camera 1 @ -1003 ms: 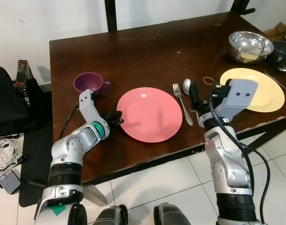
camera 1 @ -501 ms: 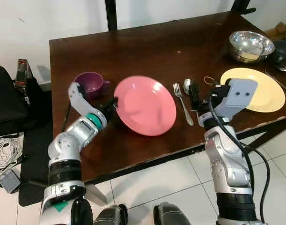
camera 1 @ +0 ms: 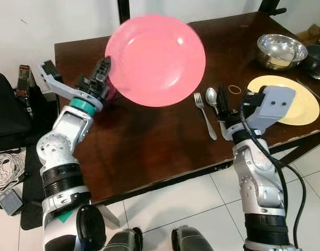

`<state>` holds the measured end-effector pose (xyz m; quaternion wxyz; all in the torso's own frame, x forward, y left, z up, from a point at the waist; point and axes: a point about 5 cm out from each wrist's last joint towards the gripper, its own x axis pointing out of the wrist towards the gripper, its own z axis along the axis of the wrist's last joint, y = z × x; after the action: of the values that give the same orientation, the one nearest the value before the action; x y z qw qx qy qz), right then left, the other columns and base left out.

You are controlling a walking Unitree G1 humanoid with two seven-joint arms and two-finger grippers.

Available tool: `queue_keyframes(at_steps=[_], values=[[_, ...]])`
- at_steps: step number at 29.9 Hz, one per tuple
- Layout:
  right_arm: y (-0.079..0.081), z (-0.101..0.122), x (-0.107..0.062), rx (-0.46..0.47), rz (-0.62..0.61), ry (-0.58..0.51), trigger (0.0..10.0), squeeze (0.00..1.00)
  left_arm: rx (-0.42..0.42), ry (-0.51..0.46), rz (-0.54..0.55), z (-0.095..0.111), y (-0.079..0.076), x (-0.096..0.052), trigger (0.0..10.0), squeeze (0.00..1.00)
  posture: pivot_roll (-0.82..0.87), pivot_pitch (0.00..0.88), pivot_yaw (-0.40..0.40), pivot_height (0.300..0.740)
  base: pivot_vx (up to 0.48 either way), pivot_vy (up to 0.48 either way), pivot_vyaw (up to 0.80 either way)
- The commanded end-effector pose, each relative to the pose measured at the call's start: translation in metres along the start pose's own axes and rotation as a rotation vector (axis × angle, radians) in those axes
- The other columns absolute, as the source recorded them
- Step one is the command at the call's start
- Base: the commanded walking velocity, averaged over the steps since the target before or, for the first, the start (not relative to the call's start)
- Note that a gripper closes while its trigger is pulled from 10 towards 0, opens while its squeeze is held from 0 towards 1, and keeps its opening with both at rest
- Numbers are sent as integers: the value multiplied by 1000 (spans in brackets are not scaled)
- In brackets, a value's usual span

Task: Setting the table

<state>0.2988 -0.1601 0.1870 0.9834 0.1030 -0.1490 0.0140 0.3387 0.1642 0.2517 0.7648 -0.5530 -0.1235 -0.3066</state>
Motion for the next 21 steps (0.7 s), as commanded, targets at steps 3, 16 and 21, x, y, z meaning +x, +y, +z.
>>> queue_keyframes(at_steps=[3,16,21], values=[[9,20,4,105,55,-88,10000,0,-16,-21,-116,6,-22,8,10000,0,-137,0,46,740,0,0,0],[49,125,19,445,460,-428,10000,0,-29,-49,-234,13,-53,32,10000,0,-143,0,65,740,0,0,0],[55,128,18,446,554,-415,10000,0,-34,-59,-243,14,-57,34,10000,0,-138,0,62,740,0,0,0]])
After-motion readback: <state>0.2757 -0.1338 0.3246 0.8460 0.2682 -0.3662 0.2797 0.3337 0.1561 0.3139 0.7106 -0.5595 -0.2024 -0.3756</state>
